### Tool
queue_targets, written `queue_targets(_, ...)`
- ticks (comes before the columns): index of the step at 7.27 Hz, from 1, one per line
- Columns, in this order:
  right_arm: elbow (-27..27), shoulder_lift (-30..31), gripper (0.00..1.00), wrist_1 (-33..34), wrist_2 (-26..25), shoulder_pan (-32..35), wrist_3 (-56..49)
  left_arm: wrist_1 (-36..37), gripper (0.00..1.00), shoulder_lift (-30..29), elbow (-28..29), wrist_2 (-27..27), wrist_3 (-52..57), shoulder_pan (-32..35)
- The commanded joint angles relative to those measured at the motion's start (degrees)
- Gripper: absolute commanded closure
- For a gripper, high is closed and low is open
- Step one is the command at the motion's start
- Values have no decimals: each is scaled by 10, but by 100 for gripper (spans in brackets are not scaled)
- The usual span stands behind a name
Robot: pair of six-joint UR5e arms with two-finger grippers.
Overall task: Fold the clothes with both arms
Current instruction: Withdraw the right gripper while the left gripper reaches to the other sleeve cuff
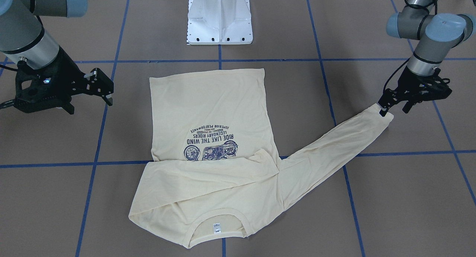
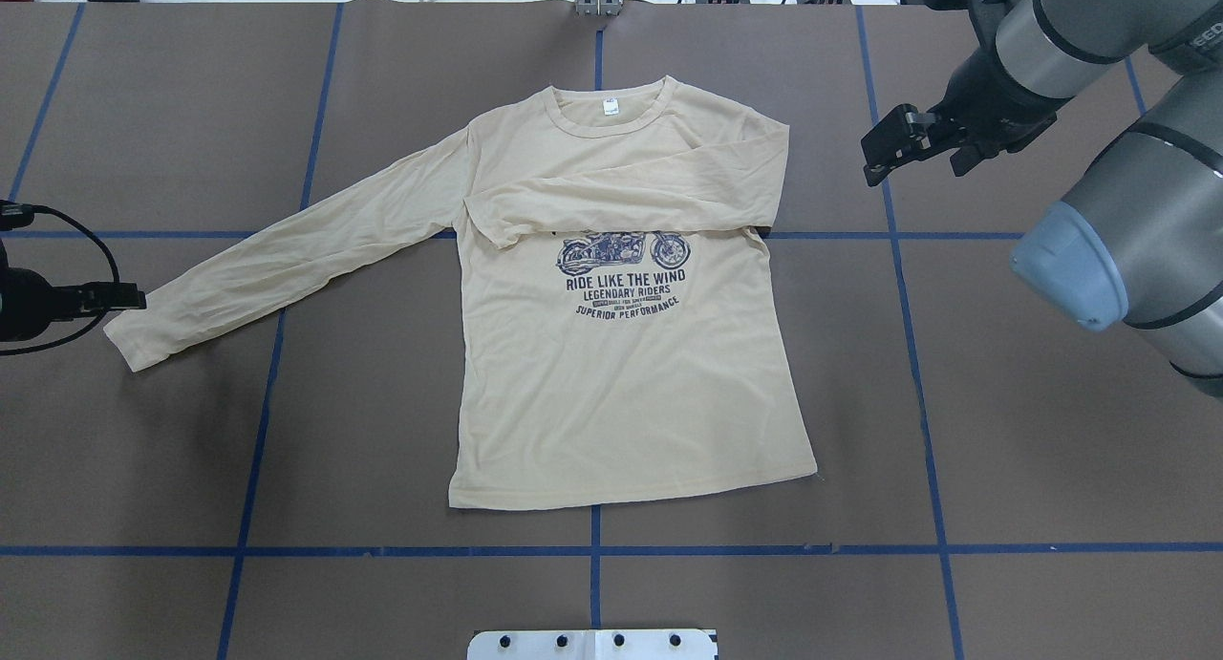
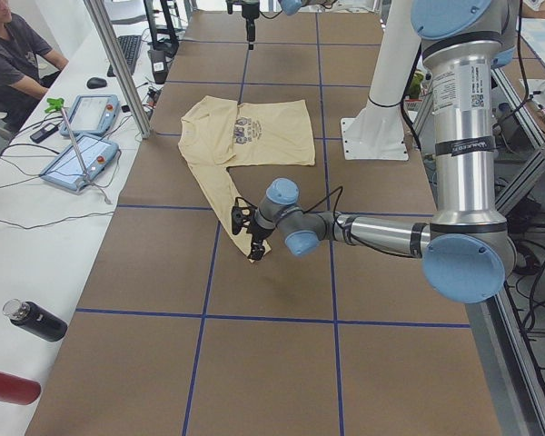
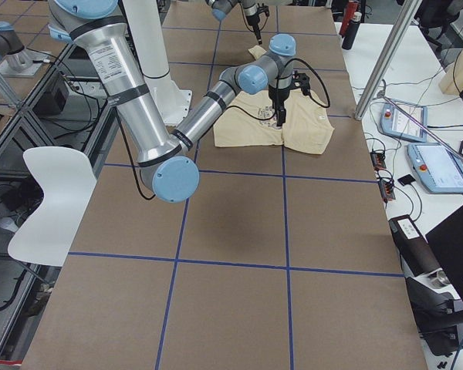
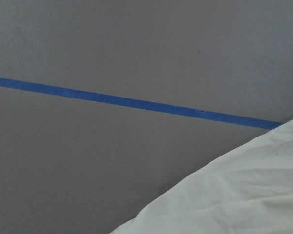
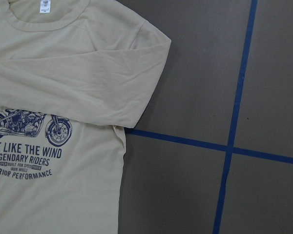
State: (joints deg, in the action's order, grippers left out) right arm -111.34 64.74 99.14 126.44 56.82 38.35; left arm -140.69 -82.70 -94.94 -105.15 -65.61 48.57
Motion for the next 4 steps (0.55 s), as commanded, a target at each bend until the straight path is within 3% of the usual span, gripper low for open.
queue_targets(1, -3, 4, 0, -1, 0, 0, 0, -9, 9, 0, 14, 6, 13, -1)
queue_targets(4, -2, 3, 0, -2, 8, 0, 0, -6, 12, -2, 18, 24, 13, -30)
